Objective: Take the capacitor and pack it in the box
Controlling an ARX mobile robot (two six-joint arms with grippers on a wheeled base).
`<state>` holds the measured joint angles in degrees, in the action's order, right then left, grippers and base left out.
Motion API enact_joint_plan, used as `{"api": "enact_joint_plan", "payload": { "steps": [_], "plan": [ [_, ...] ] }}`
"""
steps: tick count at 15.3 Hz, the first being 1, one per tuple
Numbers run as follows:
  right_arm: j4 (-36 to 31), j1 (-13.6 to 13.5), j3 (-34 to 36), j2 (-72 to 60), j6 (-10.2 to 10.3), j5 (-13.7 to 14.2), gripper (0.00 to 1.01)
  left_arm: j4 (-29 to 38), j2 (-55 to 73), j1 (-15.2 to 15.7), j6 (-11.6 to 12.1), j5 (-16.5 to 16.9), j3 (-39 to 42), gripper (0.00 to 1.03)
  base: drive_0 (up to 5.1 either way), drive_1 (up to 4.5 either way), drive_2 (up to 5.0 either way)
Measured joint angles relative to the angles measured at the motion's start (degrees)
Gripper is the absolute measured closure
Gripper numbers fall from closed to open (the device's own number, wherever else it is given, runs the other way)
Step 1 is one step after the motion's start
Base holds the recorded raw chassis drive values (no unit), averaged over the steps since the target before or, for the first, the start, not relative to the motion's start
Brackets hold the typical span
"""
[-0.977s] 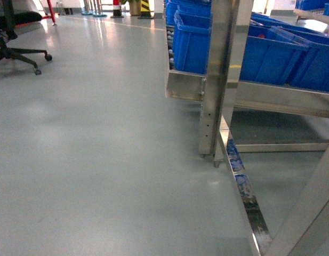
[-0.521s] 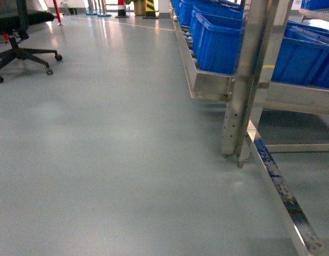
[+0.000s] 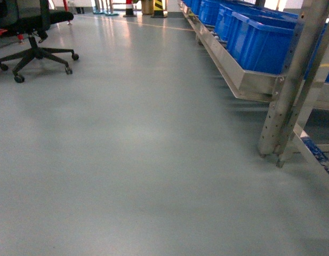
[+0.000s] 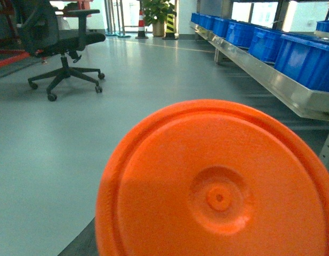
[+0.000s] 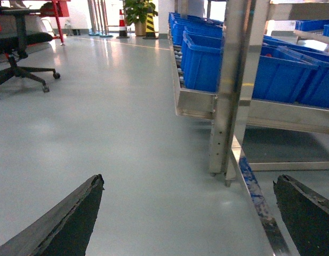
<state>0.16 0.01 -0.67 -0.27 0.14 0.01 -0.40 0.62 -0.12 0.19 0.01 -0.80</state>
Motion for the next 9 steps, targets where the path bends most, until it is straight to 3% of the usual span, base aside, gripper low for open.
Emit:
{"api": "enact_joint_plan", "payload": {
  "steps": [9],
  "plan": [
    [0.17, 0.00, 0.00, 0.00, 0.00, -0.02, 0.03, 0.31, 0.00, 0.02, 0.00, 0.00, 0.00, 0.59, -5.0, 2.36, 2.4]
  ]
}}
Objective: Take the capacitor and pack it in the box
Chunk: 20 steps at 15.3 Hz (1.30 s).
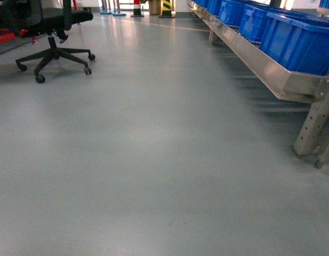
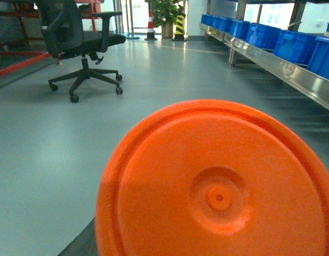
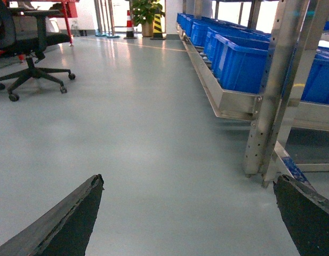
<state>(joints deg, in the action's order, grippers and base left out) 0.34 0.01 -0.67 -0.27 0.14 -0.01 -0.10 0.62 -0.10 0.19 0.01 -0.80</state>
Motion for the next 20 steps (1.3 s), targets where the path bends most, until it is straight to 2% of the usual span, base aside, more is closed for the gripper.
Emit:
{"api": "enact_joint_plan", "payload": {
  "steps": [20],
  "plan": [
    [-0.02, 0.00, 0.00, 0.00, 0.00, 0.00, 0.03, -0.33, 0.00, 0.00, 0.00, -0.02, 0.00, 0.59, -4.9, 2.43, 2.4]
  ]
}}
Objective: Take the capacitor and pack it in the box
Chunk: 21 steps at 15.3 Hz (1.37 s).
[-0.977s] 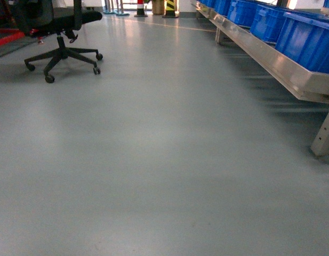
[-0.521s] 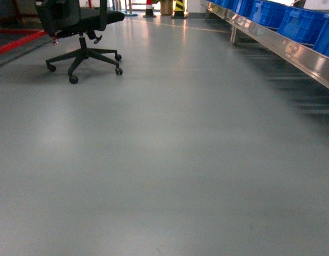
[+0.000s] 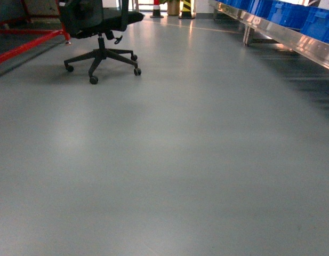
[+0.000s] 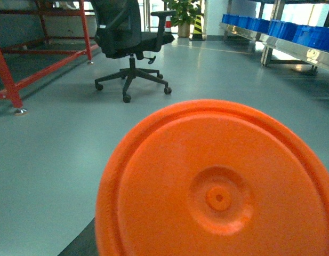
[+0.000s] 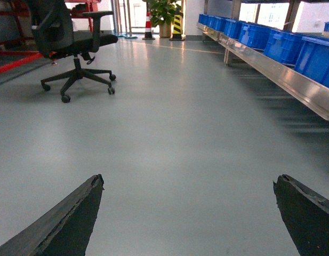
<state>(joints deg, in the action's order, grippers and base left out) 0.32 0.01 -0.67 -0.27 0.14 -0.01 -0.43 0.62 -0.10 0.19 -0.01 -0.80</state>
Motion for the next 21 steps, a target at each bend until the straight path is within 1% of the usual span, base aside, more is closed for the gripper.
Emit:
{"api": "enact_joint_plan", "payload": {
  "steps": [21],
  "plan": [
    [0.09, 0.00, 0.00, 0.00, 0.00, 0.00, 0.03, 0.02, 0.00, 0.00, 0.00, 0.04, 0.00, 0.59, -4.9, 2.48, 2.5]
  ]
}}
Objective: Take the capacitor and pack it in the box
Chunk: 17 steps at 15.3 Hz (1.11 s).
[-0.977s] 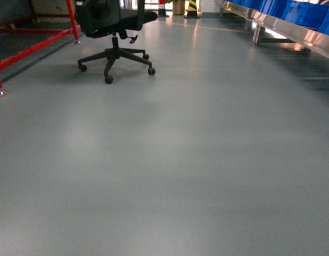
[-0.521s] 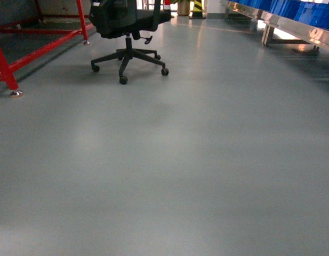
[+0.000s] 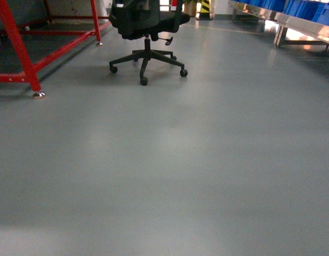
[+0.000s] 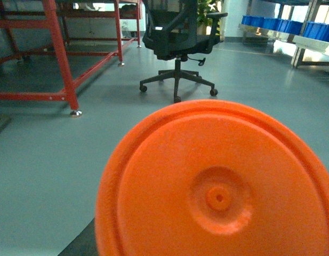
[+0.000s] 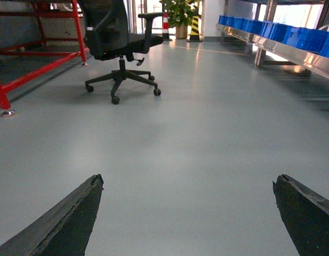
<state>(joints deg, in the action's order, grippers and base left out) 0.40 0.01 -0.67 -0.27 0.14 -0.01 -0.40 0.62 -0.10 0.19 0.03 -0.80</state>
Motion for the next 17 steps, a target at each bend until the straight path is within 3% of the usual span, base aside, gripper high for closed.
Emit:
{"api": "enact_joint_plan", "payload": {
  "steps": [17],
  "plan": [
    [-0.11, 0.00, 0.00, 0.00, 0.00, 0.00, 0.03, 0.13, 0.00, 0.00, 0.00, -0.04, 0.00, 0.59, -5.0, 2.38, 2.4]
  ]
}}
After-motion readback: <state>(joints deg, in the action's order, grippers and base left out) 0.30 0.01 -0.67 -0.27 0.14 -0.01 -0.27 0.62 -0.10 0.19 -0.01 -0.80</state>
